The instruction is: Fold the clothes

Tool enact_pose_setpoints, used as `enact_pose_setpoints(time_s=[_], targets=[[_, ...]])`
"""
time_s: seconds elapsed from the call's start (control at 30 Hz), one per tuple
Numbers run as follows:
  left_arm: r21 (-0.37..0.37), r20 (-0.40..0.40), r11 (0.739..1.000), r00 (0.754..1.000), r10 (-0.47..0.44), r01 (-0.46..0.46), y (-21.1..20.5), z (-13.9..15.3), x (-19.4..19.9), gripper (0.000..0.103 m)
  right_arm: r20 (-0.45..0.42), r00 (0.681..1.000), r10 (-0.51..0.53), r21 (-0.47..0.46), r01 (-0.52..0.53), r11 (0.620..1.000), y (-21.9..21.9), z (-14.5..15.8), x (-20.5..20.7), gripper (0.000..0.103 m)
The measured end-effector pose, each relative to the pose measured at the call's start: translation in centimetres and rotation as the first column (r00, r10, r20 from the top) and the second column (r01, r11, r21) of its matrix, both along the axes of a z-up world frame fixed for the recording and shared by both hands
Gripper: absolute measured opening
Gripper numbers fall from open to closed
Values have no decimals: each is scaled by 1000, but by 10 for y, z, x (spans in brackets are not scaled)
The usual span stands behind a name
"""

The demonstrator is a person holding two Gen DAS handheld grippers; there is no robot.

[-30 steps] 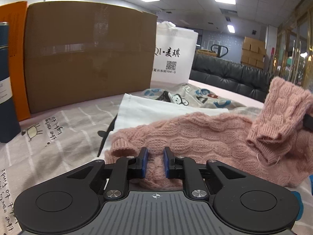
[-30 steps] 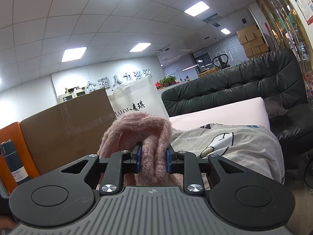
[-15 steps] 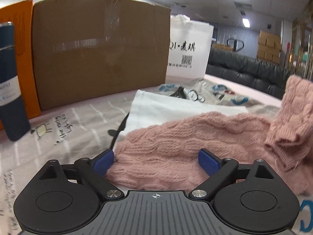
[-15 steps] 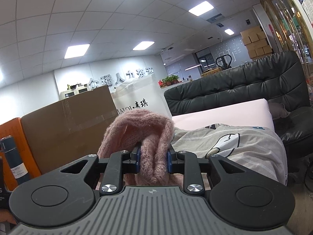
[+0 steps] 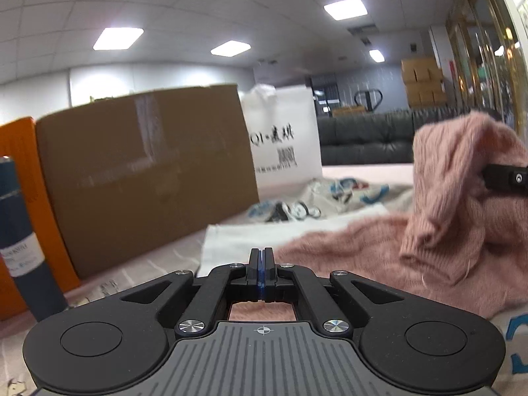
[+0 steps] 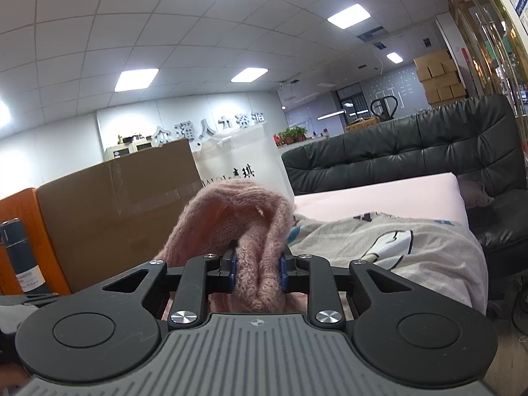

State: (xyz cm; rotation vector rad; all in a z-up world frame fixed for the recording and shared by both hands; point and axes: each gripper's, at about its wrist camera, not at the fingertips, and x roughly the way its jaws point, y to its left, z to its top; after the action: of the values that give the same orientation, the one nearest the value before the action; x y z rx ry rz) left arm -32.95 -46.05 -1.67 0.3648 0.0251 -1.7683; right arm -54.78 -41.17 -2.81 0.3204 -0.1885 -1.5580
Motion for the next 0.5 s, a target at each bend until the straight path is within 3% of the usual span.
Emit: enact_pose_setpoints(time_s=[0.17, 0.3, 0.37, 0.5], targets=[[-24, -68, 1000, 998, -5, 3, 14, 17, 19, 0, 4, 999, 35, -81, -35, 996, 18, 22, 6, 15], [34, -146, 998, 989, -40, 45, 20, 18, 39, 0, -34, 999, 35, -135, -40, 990, 33, 38, 17, 15], [72, -158, 996, 986, -46, 58, 21, 14, 48, 8, -38, 999, 28, -137, -33, 990, 37, 39, 18, 15], [116, -193, 992, 981, -22, 45, 19, 7, 64, 10, -12, 1000, -3, -123, 2, 992, 43, 36, 13, 15]])
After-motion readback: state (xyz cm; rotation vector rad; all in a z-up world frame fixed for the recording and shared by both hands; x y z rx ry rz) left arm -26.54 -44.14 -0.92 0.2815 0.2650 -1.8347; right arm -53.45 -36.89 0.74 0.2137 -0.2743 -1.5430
